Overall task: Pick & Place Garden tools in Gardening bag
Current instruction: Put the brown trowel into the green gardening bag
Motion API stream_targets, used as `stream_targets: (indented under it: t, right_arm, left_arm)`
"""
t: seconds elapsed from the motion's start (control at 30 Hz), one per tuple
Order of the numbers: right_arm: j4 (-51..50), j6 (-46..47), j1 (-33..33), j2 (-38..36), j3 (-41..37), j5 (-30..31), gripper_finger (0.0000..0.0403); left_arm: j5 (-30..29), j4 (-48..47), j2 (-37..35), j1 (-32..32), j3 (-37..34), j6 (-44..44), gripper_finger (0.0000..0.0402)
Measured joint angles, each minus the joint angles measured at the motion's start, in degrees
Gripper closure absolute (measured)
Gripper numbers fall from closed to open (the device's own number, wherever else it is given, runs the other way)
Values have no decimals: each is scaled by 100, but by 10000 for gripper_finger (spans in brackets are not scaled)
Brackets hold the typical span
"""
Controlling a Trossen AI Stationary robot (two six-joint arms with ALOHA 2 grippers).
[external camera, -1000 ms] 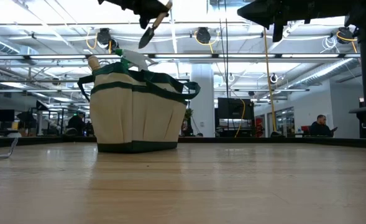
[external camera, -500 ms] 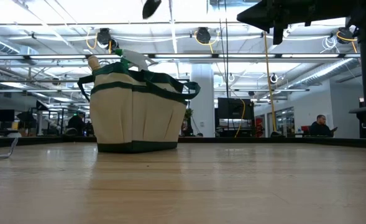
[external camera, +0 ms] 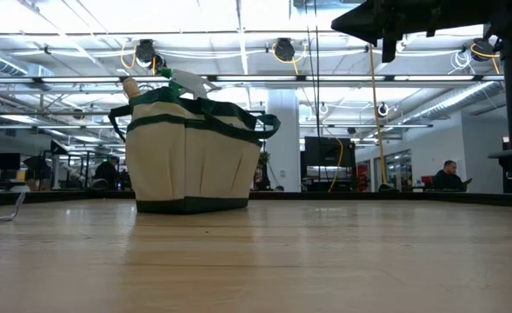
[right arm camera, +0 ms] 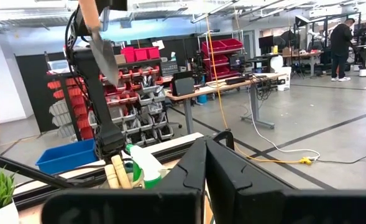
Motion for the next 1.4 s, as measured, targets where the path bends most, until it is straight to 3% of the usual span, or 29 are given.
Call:
stream_targets:
  t: [0.13, 0.4, 1.0, 1.13, 1.4]
  right_arm:
    - [-1, -1, 0, 0, 0, 0, 401]
    - [-5, 0, 3, 0, 0, -439, 401]
    - [-249, 1, 2, 2, 0, -451, 401]
    - [-258, 1, 2, 2, 0, -452, 401]
    - [-263, 45, -1, 2, 0, -595, 401]
  left_arm:
    - [-352, 60, -20, -137, -294, -164, 331]
    - [-989, 1441, -294, -514, -1525, -645, 331]
    - [-2773, 5088, -1960, -1185, -5437, -1635, 331]
    - [-3035, 5306, -1954, -1238, -5763, -1718, 331]
    - [-3240, 4811, -1880, -1237, -5808, -1699, 331]
